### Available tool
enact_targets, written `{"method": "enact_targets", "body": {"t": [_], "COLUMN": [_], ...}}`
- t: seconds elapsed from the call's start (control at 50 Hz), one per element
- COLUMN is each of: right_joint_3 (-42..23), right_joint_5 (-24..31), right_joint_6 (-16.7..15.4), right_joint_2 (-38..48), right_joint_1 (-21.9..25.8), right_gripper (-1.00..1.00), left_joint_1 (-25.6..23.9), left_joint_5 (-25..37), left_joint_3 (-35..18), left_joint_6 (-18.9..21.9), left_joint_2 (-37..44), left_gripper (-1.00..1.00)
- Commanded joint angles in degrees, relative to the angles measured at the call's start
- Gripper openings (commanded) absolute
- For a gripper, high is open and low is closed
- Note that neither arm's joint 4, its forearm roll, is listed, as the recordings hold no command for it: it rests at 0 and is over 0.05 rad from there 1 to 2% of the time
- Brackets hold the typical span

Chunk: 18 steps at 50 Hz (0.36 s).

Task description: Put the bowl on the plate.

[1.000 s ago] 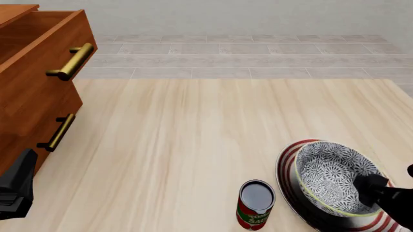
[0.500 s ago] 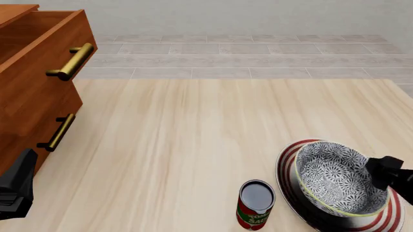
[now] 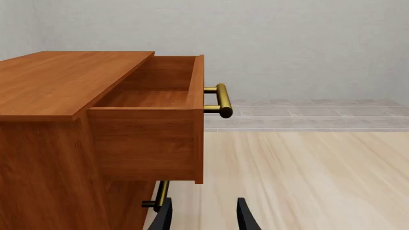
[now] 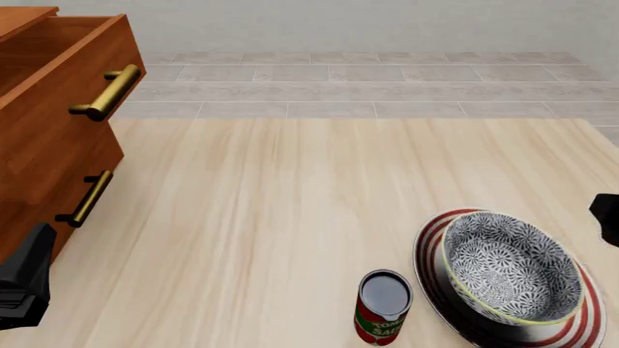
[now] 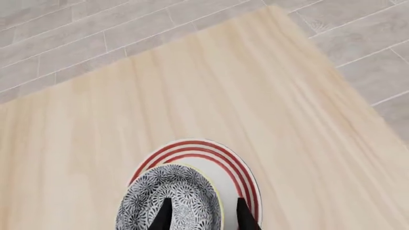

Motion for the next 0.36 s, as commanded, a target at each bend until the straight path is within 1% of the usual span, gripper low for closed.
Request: {"method": "enact_targets", "body": {"t": [0.02, 0.14, 0.2, 0.28, 0.36], "right_joint_3": [-6.3, -8.5, -11.5, -15.3, -17.1], "right_joint_5": [4.8, 5.3, 6.0, 7.8, 8.7], "right_joint_6": [-1.6, -2.0, -3.0, -3.4, -3.9], "right_joint_2": [-1.8, -1.2, -0.4, -0.2, -0.1], "right_joint_1": [-0.4, -0.2, 0.2, 1.9, 2.5], "right_gripper": [1.00, 1.00, 1.00, 1.00, 1.00], "left_joint_1": [0.0, 0.0, 0.0, 0.0, 0.0], "left_joint_5": [0.0, 0.0, 0.0, 0.0, 0.0], "left_joint_3": [0.0, 0.0, 0.0, 0.0, 0.0], "left_joint_6": [0.0, 0.0, 0.0, 0.0, 0.0], "left_joint_2": [0.0, 0.0, 0.0, 0.0, 0.0], "left_gripper": [1.00, 1.00, 1.00, 1.00, 1.00]}}
